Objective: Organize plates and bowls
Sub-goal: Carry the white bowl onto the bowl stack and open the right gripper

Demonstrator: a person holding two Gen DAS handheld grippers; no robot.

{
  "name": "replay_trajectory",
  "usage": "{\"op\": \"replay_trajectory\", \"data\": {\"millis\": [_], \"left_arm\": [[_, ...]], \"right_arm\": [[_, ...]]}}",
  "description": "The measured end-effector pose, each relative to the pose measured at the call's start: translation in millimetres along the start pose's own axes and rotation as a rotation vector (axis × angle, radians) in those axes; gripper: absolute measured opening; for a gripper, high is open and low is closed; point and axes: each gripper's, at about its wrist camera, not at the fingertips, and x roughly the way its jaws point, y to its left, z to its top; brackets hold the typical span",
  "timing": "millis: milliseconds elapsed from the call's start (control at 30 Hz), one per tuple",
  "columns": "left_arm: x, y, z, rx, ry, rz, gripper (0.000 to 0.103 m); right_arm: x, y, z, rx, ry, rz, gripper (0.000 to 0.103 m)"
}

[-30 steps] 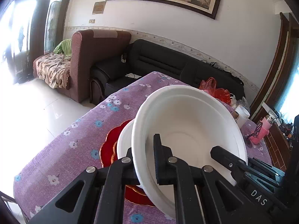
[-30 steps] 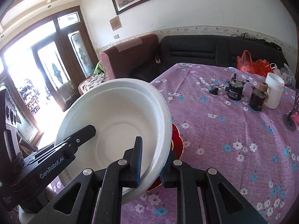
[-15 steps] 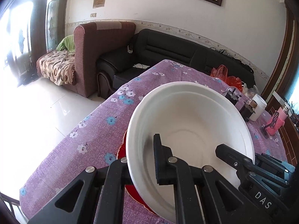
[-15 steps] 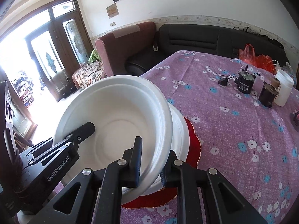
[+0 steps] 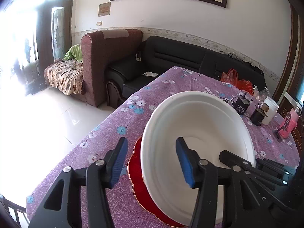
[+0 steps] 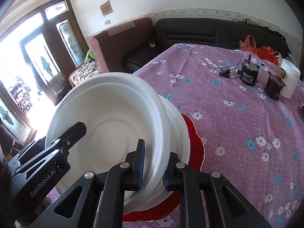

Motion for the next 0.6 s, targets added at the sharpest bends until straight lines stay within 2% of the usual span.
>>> {"op": "replay_trajectory", "data": {"millis": [100, 333, 467, 567, 600], "left_arm": [[-6, 3, 2, -0.01, -0.017, 0.008, 0.064], [-10, 7, 2, -0.015, -0.024, 0.017, 0.067], [-15, 10, 0, -0.017, -0.035, 0.021, 0.07], [-18, 11, 0, -0.019, -0.04, 0.022, 0.072], [-19, 12, -1, -0.019, -0.04, 0.022, 0.073]], "right_arm": [[3, 0, 1, -0.003, 0.003, -0.007, 0.017], [6, 3, 4, -0.017, 0.01, -0.016, 0.018], [2, 11, 4, -0.06, -0.027, -0.059, 0.019], [-2, 15, 3, -0.065, -0.057, -0.06, 0.037], [-4, 16, 3, -0.066, -0.063, -0.054, 0.045]]}}
